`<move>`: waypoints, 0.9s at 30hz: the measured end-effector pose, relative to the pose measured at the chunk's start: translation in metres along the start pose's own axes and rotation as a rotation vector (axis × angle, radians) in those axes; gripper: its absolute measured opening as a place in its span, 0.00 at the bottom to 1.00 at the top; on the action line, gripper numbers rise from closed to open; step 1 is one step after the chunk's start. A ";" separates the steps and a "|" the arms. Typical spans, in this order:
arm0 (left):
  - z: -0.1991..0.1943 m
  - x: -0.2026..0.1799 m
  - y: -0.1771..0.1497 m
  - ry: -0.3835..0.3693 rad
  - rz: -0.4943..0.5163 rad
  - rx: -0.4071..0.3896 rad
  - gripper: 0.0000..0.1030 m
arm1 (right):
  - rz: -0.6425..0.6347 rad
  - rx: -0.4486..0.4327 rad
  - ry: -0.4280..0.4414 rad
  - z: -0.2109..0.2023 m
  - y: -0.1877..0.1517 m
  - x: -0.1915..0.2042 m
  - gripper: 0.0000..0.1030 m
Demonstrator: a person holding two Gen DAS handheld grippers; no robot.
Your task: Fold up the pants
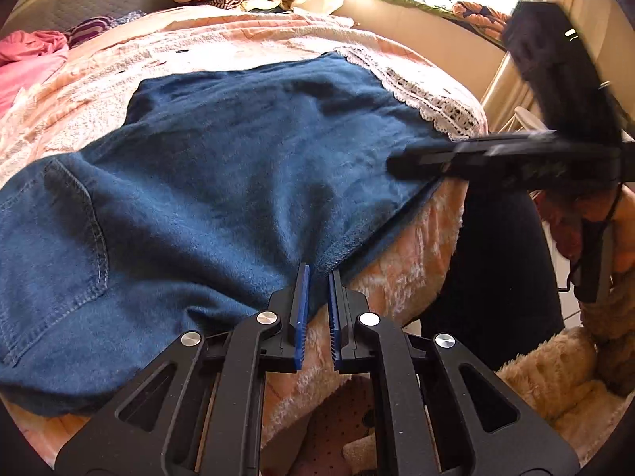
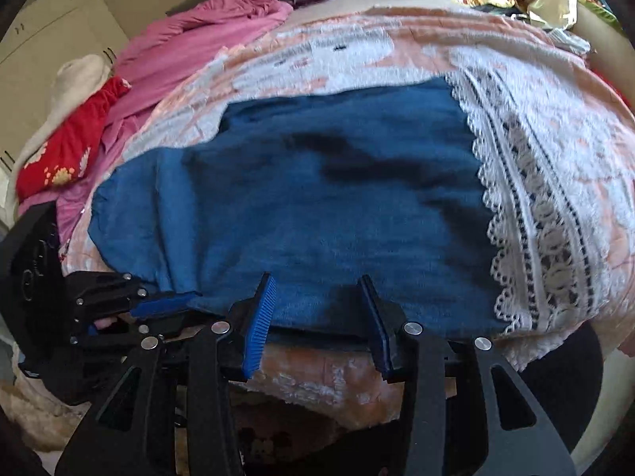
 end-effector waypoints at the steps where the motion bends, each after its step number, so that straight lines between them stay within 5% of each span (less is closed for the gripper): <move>1: -0.001 0.001 -0.001 -0.011 -0.011 -0.004 0.05 | 0.013 0.016 0.002 0.006 -0.003 -0.004 0.40; 6: -0.020 0.006 -0.004 -0.028 -0.041 -0.038 0.22 | 0.024 0.016 0.024 0.001 -0.009 -0.008 0.40; 10: -0.050 0.022 -0.014 -0.004 -0.116 -0.103 0.25 | 0.014 0.004 0.015 -0.012 -0.009 -0.007 0.40; 17: -0.104 0.087 -0.055 0.193 -0.367 -0.161 0.30 | -0.022 -0.037 0.013 -0.018 0.003 0.002 0.40; 22: -0.120 0.125 -0.074 0.234 -0.558 -0.172 0.52 | -0.023 -0.039 0.014 -0.012 0.015 0.005 0.40; 24: -0.124 0.137 -0.081 0.315 -0.633 -0.172 0.73 | -0.039 -0.041 0.011 -0.010 0.018 0.008 0.40; 27: -0.124 0.149 -0.085 0.255 -0.687 -0.200 0.73 | -0.050 -0.034 -0.010 -0.007 0.017 0.012 0.53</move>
Point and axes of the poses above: each gripper's, at about its wrist camera, not at the fingertips, and z roughly the way its jaws point, x to its left, y to its top, the point moved 3 cm from there along z, roughly the way its jaws point, and after that the axes turned 7 degrees about x, right-handed, at the moved point
